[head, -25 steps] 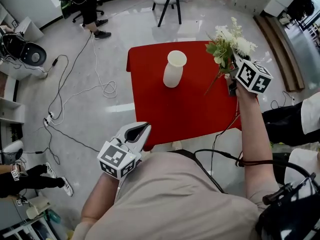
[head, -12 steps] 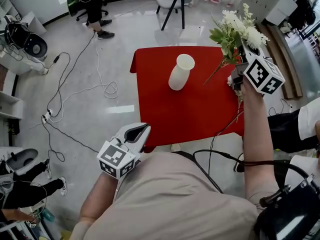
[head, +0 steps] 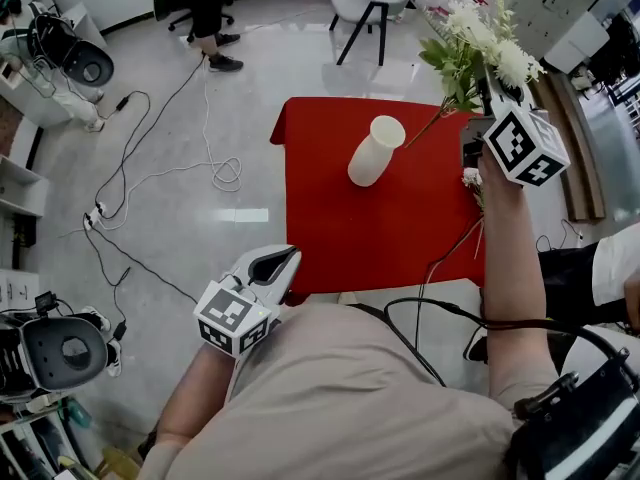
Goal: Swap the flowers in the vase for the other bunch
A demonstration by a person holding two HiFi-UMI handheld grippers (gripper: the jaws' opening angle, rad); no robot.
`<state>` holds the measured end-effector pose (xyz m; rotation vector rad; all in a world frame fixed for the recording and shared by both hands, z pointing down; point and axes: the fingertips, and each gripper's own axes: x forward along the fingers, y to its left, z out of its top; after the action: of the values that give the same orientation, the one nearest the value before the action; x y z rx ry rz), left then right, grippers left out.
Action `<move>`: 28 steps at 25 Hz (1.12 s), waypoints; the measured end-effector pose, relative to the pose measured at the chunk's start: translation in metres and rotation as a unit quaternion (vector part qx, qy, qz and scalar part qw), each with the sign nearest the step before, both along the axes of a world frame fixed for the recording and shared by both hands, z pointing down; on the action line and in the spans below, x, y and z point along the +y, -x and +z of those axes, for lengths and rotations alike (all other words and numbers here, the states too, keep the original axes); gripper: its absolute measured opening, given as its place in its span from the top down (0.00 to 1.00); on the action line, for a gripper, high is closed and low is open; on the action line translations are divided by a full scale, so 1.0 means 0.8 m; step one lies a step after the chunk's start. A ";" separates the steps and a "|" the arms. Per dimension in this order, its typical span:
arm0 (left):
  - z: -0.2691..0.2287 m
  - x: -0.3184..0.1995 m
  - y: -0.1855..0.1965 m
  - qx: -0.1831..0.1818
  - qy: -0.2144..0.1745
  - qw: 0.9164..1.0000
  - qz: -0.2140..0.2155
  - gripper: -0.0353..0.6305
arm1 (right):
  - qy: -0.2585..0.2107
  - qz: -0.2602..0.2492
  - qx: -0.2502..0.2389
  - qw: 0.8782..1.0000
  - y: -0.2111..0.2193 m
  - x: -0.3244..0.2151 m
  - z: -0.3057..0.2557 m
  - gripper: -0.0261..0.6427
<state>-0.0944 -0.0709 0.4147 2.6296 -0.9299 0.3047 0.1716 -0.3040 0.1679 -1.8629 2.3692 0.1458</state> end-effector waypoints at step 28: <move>0.008 0.008 0.027 -0.009 0.014 0.997 -0.074 0.94 | -0.015 -0.070 0.052 0.996 0.079 -0.048 0.126 0.86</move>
<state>-0.1160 -0.0643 0.4210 2.5194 -1.1101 0.3038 0.1084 -0.3421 0.2687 -1.7088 2.5426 0.2686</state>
